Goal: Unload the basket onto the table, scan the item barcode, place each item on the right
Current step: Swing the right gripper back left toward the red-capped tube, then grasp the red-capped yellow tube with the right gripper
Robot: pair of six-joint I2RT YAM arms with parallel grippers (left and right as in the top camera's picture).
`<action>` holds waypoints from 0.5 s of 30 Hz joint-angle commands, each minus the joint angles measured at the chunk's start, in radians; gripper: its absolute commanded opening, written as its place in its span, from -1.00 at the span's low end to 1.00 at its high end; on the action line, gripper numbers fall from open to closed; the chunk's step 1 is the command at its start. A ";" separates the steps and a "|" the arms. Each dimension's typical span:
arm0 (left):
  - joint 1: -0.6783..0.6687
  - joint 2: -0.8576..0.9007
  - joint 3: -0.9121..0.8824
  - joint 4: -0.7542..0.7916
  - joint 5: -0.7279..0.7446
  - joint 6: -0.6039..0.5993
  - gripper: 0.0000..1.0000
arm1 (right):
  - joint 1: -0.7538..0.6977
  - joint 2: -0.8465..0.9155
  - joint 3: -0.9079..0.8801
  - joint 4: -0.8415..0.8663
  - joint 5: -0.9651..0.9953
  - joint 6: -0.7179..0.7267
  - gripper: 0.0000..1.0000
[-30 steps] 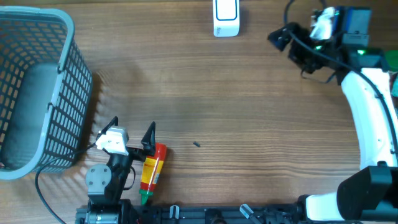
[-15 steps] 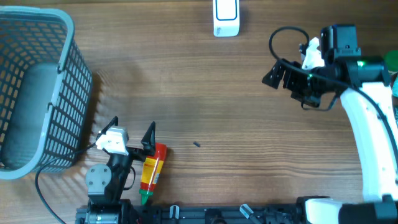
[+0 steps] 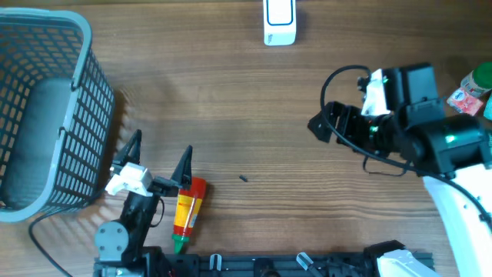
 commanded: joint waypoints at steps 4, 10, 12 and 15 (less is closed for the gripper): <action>-0.004 -0.005 0.292 -0.171 0.072 0.013 1.00 | 0.095 0.035 -0.240 0.210 -0.077 0.280 1.00; -0.004 -0.005 0.566 -0.378 -0.039 0.125 1.00 | 0.283 0.104 -0.393 0.451 -0.097 0.376 1.00; -0.003 -0.005 0.638 -0.449 -0.096 0.132 1.00 | 0.374 0.151 -0.400 0.529 -0.033 0.430 1.00; -0.004 -0.005 0.700 -0.525 -0.133 0.132 1.00 | 0.487 0.221 -0.400 0.621 0.079 0.469 0.99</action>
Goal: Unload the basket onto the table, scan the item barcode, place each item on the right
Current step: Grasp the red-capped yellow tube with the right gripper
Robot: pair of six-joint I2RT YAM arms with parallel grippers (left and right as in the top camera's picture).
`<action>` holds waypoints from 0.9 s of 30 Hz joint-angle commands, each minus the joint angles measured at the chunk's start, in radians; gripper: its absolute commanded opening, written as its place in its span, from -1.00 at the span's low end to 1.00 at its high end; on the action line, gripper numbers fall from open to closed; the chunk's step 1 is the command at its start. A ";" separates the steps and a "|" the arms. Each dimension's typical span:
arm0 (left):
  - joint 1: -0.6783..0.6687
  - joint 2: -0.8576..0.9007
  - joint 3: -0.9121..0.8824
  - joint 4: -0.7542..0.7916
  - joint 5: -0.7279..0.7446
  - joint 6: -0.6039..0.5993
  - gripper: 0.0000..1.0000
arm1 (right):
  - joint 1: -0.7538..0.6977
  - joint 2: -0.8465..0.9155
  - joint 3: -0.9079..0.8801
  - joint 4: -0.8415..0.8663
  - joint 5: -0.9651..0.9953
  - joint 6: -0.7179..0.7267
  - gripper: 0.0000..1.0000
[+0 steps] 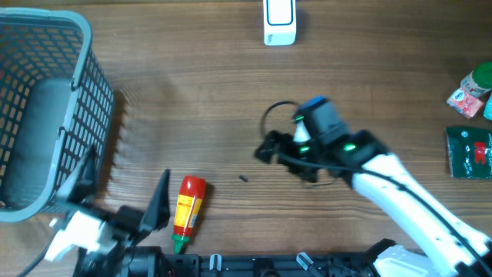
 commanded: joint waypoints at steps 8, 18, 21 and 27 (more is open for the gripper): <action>-0.004 -0.005 0.120 -0.090 -0.120 0.045 1.00 | 0.331 0.345 0.064 0.302 0.100 0.178 0.99; -0.004 -0.005 0.137 -0.150 -0.130 0.045 1.00 | 0.420 0.425 0.221 0.265 0.218 0.200 1.00; -0.004 -0.005 0.137 -0.203 -0.177 0.045 1.00 | 0.436 0.455 0.221 0.308 0.234 0.198 0.99; -0.004 -0.005 0.137 -0.225 -0.251 0.045 1.00 | 0.461 0.562 0.271 0.286 0.237 0.175 0.99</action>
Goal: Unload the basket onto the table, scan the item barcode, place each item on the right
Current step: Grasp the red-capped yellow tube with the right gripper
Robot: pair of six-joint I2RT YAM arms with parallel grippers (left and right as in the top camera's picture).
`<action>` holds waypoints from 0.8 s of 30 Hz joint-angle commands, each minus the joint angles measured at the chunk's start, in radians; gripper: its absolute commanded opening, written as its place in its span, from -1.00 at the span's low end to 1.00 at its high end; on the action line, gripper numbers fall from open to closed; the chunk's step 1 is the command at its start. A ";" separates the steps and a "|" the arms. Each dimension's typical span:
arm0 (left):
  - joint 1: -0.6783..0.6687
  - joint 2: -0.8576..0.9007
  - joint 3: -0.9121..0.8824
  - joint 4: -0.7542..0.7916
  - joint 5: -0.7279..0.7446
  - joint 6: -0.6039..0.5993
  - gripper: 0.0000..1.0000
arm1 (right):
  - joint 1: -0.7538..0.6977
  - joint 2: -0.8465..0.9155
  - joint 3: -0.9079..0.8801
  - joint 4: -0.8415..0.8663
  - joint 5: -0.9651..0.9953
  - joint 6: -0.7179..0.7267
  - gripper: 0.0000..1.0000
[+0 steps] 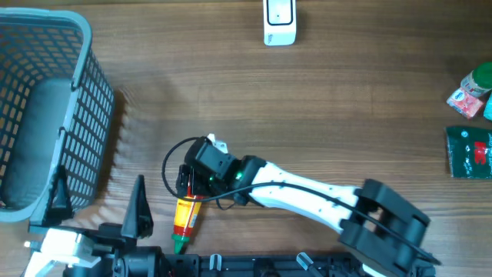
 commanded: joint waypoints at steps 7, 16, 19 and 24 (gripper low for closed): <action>-0.004 -0.005 0.008 -0.010 -0.066 0.016 1.00 | 0.069 0.204 0.262 -0.250 0.123 -0.031 0.99; -0.004 -0.005 0.008 -0.057 -0.066 0.016 1.00 | 0.052 0.233 0.282 -0.365 0.127 0.026 0.44; -0.004 -0.005 0.008 -0.077 -0.066 0.015 1.00 | 0.048 0.233 0.282 -0.386 0.145 0.034 0.36; -0.004 -0.005 0.008 -0.152 -0.066 0.015 1.00 | 0.013 0.233 0.282 -0.417 0.150 0.036 0.35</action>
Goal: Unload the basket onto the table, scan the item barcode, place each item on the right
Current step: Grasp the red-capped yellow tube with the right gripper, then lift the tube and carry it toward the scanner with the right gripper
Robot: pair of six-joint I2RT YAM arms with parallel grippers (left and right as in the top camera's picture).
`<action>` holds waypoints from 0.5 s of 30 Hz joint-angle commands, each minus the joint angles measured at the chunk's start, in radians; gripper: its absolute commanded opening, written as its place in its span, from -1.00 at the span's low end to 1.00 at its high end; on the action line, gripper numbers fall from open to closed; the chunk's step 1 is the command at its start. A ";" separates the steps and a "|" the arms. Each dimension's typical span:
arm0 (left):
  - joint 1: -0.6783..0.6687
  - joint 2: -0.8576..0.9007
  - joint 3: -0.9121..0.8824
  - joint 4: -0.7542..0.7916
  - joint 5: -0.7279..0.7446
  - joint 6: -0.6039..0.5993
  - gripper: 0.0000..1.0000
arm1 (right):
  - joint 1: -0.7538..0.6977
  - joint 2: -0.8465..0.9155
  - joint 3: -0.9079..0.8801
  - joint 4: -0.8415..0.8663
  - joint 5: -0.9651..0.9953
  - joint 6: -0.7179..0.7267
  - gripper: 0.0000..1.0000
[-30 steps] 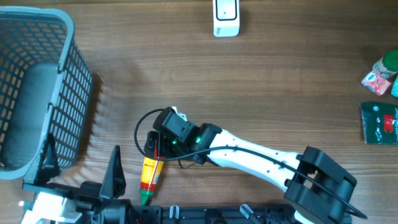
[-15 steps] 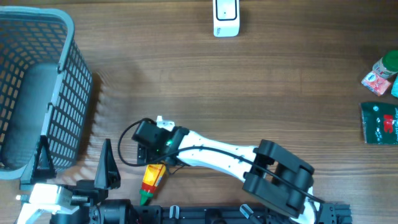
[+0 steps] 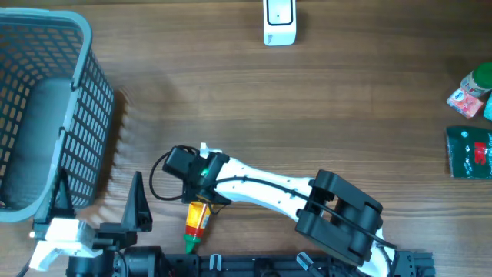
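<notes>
A sauce bottle (image 3: 198,219) with an orange label and a green cap lies near the table's front edge, cap toward the front. My right gripper (image 3: 195,197) reaches across from the right and covers the bottle's upper end, shut on it; the wrist hides the fingers. My left gripper (image 3: 100,206) stands open at the front left, its dark fingers (image 3: 138,204) spread wide and apart from the bottle. A white barcode scanner (image 3: 279,21) sits at the far edge, in the middle.
A large grey wire basket (image 3: 46,108) fills the left side, close to my left gripper. At the right edge are a green-capped jar (image 3: 475,88) and a dark green packet (image 3: 469,151).
My right gripper has come down a little toward the front and now covers more of the bottle. The bottle's cap end has shifted slightly right. The left gripper has hardly moved.
My right gripper began at the far right, near the green items. It was then over the middle of the table, then at the bottle's red top. Meanwhile the left gripper drew back from beside the bottle to the front left. The right gripper now sits on the bottle.
</notes>
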 commanded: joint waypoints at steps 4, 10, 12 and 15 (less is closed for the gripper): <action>-0.004 -0.005 0.008 -0.108 -0.015 0.011 1.00 | -0.126 0.025 0.011 -0.092 0.040 0.013 0.28; -0.004 -0.005 -0.015 -0.146 -0.012 0.011 1.00 | -0.328 0.013 0.012 -0.112 -0.004 -0.045 0.28; -0.004 -0.005 -0.035 -0.141 0.010 0.011 1.00 | -0.394 0.012 0.012 -0.115 -0.021 -0.072 0.28; -0.004 -0.005 -0.101 -0.081 0.078 0.012 1.00 | -0.502 0.012 0.012 -0.132 -0.024 -0.112 0.28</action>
